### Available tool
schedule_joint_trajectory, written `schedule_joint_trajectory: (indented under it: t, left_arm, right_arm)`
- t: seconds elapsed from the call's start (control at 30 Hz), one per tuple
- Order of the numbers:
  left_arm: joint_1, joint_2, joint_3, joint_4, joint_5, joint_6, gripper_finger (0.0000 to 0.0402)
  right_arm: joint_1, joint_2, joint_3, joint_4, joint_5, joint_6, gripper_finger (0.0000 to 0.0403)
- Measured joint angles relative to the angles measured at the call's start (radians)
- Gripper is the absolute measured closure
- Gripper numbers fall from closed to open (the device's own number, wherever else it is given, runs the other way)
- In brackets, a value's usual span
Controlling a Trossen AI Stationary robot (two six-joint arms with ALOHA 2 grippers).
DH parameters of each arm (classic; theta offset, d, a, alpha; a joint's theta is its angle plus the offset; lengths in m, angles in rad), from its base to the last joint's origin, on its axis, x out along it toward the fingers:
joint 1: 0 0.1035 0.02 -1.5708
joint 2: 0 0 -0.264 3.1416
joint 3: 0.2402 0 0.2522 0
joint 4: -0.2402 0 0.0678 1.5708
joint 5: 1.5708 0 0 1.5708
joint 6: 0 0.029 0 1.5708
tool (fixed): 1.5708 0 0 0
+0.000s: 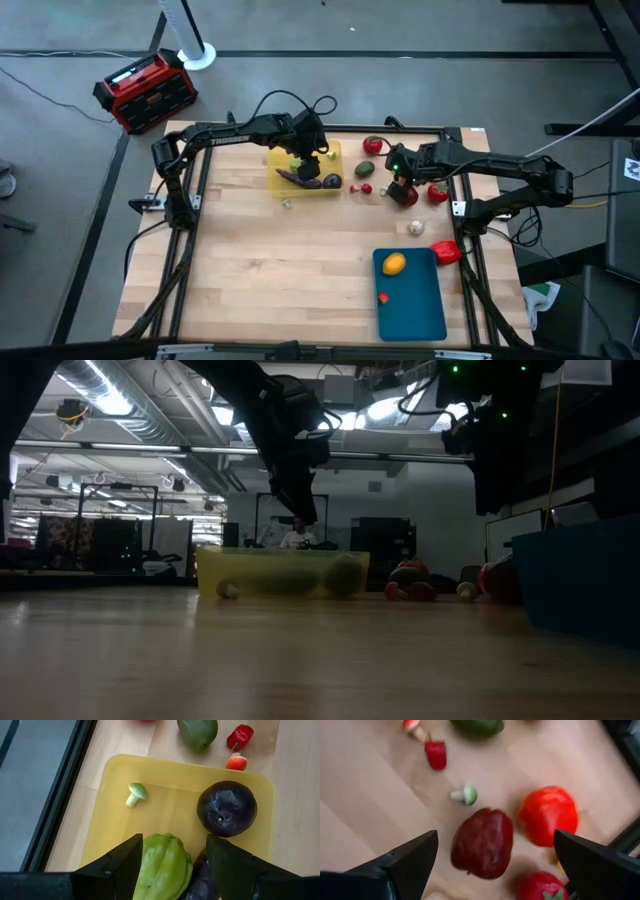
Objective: Sort produce into baskets
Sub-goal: Put the red apple into the blue bin
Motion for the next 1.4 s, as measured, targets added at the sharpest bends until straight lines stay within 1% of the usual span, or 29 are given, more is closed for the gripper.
schedule_joint_trajectory:
  t: [0.1, 0.27, 0.6, 0.77, 1.13, 1.23, 1.4]
  left_arm:
    - [0.0, 0.0, 0.0, 0.0, 0.0, 0.0, 0.0188]
    - [0.0, 0.0, 0.0, 0.0, 0.0, 0.0, 0.0188]
    - [0.0, 0.0, 0.0, 0.0, 0.0, 0.0, 0.0188]
    - [0.0, 0.0, 0.0, 0.0, 0.0, -0.02, 0.0188]
    - [0.0, 0.0, 0.0, 0.0, 0.0, -0.02, 0.0188]
    - [0.0, 0.0, 0.0, 0.001, 0.0, -0.02, 0.0188]
    - [0.0, 0.0, 0.0, 0.0, 0.0, -0.02, 0.0188]
  right_arm:
    - [0.0, 0.0, -0.029, 0.009, -0.021, 0.011, 0.001]
    - [-0.001, 0.0, -0.091, 0.048, -0.017, 0.143, 0.001]
    - [-0.001, 0.0, -0.174, 0.105, -0.013, 0.255, 0.001]
    - [-0.001, 0.0, -0.231, 0.158, -0.012, 0.289, 0.001]
    - [-0.001, 0.0, -0.344, 0.295, -0.013, 0.285, 0.0011]
    - [-0.001, 0.0, -0.368, 0.306, -0.013, 0.285, 0.0023]
    - [-0.001, -0.003, -0.381, 0.316, -0.009, 0.285, 0.0073]
